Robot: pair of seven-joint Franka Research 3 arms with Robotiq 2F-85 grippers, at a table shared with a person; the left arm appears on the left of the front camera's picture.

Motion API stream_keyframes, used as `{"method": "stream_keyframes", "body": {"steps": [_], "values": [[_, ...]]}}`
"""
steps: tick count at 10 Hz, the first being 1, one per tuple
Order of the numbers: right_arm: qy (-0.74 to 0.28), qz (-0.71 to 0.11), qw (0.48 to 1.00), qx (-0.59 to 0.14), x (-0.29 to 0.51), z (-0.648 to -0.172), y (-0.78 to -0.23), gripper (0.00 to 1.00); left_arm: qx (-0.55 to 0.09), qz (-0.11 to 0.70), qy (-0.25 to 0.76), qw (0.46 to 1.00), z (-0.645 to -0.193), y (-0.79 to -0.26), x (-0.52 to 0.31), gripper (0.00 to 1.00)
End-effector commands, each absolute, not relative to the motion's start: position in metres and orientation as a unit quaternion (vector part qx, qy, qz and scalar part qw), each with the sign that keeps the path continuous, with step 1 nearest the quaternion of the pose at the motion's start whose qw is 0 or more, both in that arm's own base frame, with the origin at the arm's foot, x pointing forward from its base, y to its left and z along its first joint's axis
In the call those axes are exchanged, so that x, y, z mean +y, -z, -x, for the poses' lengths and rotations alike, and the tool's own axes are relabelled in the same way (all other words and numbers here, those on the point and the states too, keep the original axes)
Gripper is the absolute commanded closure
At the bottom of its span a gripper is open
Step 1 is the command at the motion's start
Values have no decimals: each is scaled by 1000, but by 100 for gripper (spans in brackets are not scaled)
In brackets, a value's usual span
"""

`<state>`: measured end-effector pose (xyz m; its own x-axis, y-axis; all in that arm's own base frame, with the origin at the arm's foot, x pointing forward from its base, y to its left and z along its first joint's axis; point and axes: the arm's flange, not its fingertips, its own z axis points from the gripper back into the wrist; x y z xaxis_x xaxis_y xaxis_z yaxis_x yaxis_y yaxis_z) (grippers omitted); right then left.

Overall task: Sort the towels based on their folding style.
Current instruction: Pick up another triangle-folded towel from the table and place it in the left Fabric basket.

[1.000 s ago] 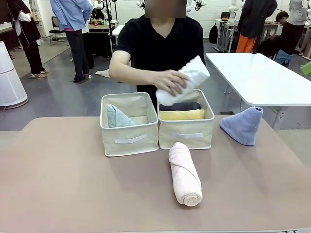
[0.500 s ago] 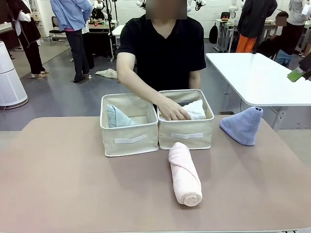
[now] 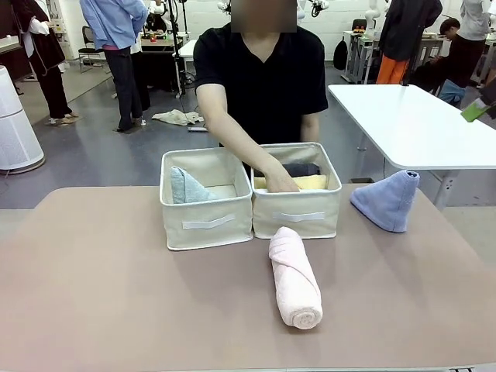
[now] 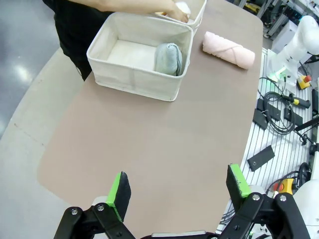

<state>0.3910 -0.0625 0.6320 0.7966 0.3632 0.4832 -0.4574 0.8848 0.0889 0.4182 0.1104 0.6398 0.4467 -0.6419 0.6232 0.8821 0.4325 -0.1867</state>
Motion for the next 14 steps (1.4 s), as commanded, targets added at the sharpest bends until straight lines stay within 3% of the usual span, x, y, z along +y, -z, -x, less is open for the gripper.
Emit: {"method": "stream_keyframes", "body": {"steps": [1, 5, 7, 9, 14], "values": [[-131, -18, 967, -219, -34, -440, -616, 0, -244, 252, 467, 812, -419, -640, 109, 0], [-82, 14, 981, -174, -28, -506, -572, 0, -244, 252, 467, 812, -419, -640, 109, 0], [-98, -20, 990, -103, -30, -526, -543, 0, -244, 252, 467, 812, -419, -640, 109, 0], [-116, -61, 989, -71, -28, -536, -527, 0, -244, 252, 467, 812, -419, -640, 109, 0], [-126, -75, 989, -36, -29, -538, -492, 0, -244, 252, 467, 812, -419, -640, 109, 0]]}}
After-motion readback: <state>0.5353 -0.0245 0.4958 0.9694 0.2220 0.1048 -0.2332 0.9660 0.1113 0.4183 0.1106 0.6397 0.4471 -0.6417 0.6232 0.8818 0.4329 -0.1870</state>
